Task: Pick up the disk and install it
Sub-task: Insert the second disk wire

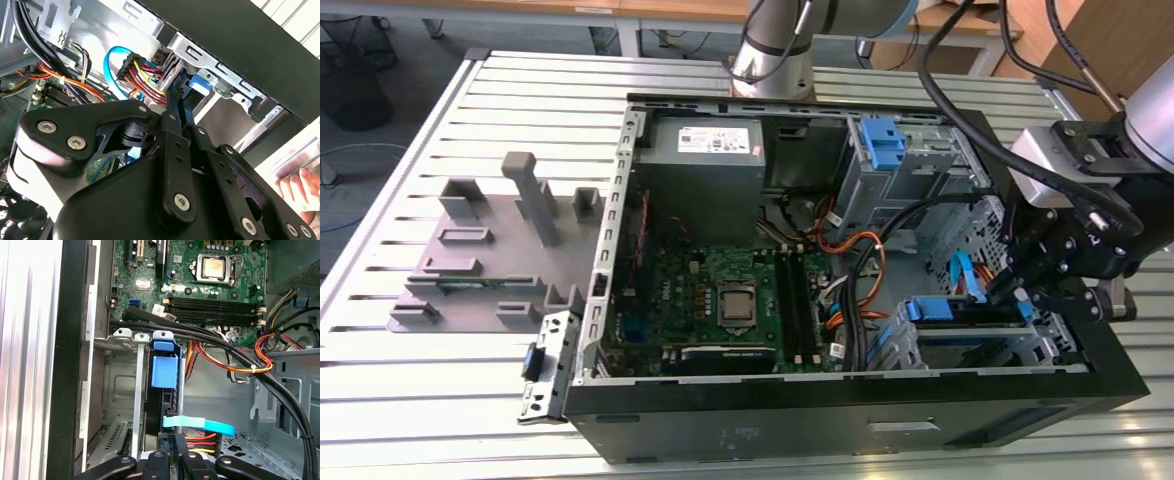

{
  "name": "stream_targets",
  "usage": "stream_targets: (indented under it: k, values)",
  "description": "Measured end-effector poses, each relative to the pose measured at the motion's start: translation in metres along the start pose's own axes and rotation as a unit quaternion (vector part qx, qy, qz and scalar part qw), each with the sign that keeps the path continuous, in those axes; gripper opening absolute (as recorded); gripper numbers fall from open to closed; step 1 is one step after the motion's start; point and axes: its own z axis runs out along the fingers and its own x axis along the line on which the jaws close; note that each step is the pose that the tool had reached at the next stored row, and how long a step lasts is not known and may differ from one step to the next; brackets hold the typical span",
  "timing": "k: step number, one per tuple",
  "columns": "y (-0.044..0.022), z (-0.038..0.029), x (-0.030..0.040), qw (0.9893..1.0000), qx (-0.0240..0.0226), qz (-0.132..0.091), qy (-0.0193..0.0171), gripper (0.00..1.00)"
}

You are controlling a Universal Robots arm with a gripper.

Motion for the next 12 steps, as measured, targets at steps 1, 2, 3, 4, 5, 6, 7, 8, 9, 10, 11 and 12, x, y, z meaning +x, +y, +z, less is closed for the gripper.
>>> stream_targets:
  k: [1,2,3,4,5,6,7,8,9,10,11,12]
  values:
    - [0.0000,0.0000,0.0001,1.0000,0.0000,0.000,0.0000,0.16]
    - [0.0000,-0.0001,0.0003,1.0000,0.0000,0.000,0.0000,0.16]
    - [0.0000,-0.0001,0.0006,1.0000,0.0000,0.000,0.0001,0.16]
    - [0.0000,-0.0002,0.0008,1.0000,0.0000,0.000,0.0001,0.16]
    - [0.0000,-0.0002,0.0009,1.0000,0.0000,0.000,0.0001,0.16]
    - [0.0000,-0.0002,0.0012,1.0000,0.0000,0.000,0.0001,0.16]
    - [0.0000,-0.0001,0.0013,1.0000,0.0000,0.000,0.0000,0.16]
    - [0.0000,-0.0001,0.0014,1.0000,0.0000,0.000,0.0000,0.16]
    - [0.0000,0.0000,0.0014,1.0000,0.0000,0.000,0.0001,0.16]
    - [0.0000,0.0001,0.0015,1.0000,0.0000,0.000,0.0002,0.16]
    - [0.0000,0.0005,0.0015,1.0000,0.0000,0.000,0.0002,0.16]
    - [0.0000,0.0008,0.0015,1.0000,0.0000,0.000,0.0003,0.16]
